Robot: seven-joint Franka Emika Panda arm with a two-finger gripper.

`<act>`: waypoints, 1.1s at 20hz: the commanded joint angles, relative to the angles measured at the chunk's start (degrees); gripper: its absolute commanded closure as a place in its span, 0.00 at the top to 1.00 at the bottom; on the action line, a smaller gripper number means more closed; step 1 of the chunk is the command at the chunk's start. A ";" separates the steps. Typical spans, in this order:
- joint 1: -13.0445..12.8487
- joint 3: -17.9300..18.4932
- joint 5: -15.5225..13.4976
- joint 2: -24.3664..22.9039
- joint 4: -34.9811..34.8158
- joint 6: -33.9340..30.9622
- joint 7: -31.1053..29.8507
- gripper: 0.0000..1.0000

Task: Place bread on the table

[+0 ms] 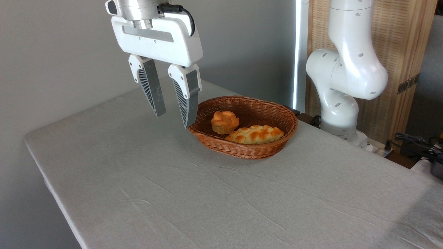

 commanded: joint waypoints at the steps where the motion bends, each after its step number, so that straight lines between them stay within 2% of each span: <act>1: 0.19 0.19 0.62 -0.15 0.54 -1.03 0.81 1.00; 7: 0.28 0.19 0.54 0.02 0.62 -1.03 0.81 1.00; 11: 1.60 -0.60 0.45 -0.07 0.62 -0.77 0.90 1.00; 22: 1.51 -0.51 -0.08 -0.15 0.19 -0.95 0.98 1.00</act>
